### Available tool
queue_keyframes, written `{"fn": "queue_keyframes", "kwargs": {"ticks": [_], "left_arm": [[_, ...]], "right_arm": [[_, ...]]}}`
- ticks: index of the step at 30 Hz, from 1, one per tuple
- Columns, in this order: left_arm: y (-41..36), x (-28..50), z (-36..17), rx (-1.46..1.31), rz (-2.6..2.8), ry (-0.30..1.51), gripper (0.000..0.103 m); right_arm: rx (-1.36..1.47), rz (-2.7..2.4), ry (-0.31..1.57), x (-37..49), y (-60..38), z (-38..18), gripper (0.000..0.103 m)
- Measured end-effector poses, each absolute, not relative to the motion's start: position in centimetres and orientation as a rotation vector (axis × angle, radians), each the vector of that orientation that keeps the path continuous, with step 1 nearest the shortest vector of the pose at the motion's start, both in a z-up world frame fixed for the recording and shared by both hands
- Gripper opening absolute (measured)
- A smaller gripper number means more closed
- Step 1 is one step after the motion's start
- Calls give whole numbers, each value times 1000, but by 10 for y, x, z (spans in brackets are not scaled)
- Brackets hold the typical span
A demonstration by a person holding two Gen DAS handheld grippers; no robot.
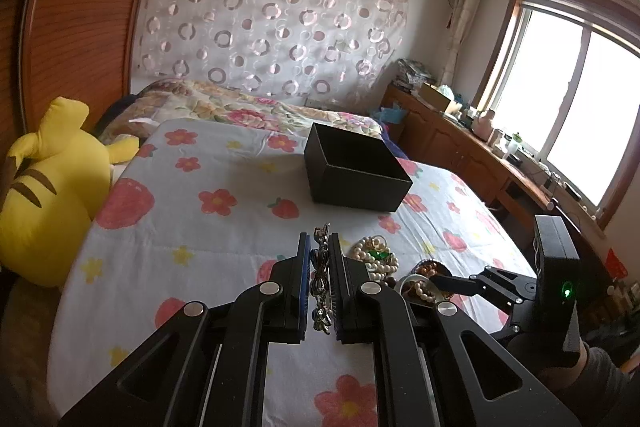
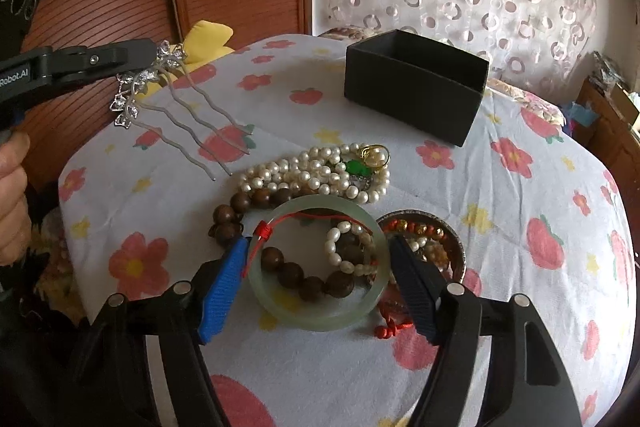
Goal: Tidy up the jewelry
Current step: 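Lift the silver hairpin with the left gripper while the right gripper grasps the jade bangle, then carry hairpin and jade bangle into the black box while both grippers open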
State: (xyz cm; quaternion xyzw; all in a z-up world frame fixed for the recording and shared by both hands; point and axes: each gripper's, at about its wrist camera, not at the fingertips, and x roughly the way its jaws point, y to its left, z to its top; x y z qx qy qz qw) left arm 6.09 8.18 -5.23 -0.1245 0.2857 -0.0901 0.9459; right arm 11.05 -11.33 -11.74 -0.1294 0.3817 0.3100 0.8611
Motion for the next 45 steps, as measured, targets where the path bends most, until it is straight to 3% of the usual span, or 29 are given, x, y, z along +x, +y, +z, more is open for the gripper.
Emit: {"fn": "queue_keyframes", "kwargs": {"ticks": [24, 45], "left_arm": [[35, 97, -6, -156, -244, 512, 8], [16, 244, 7, -99, -258, 556, 8]], "right_arm": [[-224, 554, 629, 140, -164, -44, 74], [-175, 588, 615, 234, -174, -24, 74]]}}
